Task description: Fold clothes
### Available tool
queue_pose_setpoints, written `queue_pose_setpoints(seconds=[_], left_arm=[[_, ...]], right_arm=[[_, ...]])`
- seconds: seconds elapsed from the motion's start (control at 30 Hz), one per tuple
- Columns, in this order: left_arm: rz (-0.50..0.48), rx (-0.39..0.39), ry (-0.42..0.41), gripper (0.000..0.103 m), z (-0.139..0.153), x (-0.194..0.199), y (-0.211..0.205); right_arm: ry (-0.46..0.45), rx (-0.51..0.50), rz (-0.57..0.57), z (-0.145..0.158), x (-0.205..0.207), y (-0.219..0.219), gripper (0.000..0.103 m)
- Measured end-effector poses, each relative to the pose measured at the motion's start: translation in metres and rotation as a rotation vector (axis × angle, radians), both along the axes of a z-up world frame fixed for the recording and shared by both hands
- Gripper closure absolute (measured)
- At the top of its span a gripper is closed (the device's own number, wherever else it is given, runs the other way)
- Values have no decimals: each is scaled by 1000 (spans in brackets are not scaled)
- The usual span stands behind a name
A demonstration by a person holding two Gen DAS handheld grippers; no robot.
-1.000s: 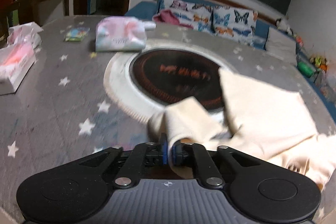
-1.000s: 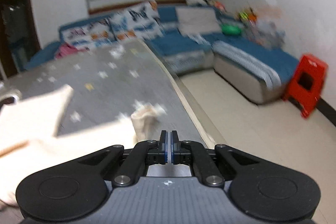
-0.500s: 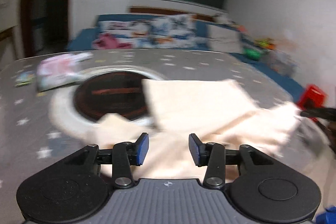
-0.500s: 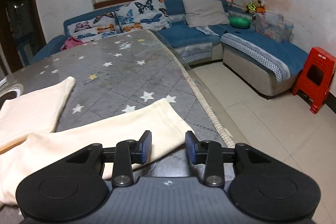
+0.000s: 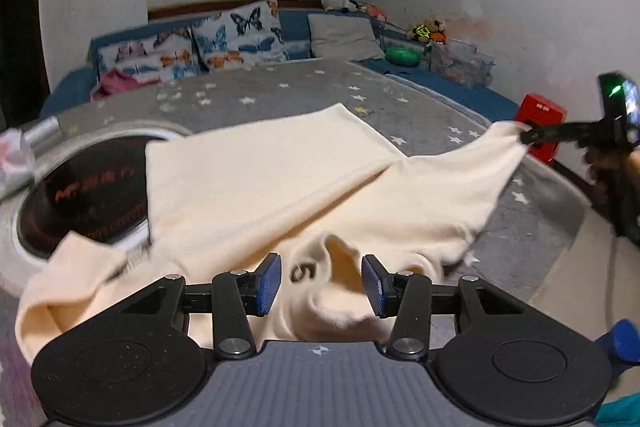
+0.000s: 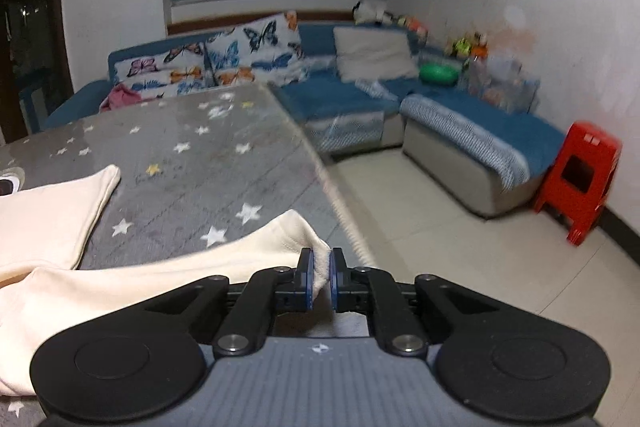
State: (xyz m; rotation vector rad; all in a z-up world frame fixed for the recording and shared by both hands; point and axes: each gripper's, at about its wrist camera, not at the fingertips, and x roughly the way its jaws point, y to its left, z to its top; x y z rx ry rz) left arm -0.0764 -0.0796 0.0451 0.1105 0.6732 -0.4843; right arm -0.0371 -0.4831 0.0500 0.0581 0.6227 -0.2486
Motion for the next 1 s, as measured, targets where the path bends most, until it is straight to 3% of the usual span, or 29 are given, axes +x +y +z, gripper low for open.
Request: queue_pose_setpoints(seconds=[0.03,0.07,0.17,0.37,0.6,0.7,0.87,1.0], left_arm=[[1,8,-3,67,-3,4,-1],[-3,9,5,83,-5,7,-2],[-25,12,36,97,-13,11,-3],[-129,-77,57,98,0,-19,12],[-250,-37,89,96,-2,-38,14],[-255,-75,44,96,9,-32,15],[-248,-79,76,95,-2,-21,5],[-242,-77,108,95,-13,-13,-3]], right_arm=[[-10,-14,-4,4,-4,0,96],[-19,-29,-8,7,-7,0,96],[-34,-46,-16,14,-17,-2,96],[15,-72,-45,8,-21,-11,95],[57,-127,-66,3,-26,-10,93],[41,-115,-5,10,-26,2,85],[42,-47,158,14,-17,36,70],[66,16,294,8,-7,70,68]])
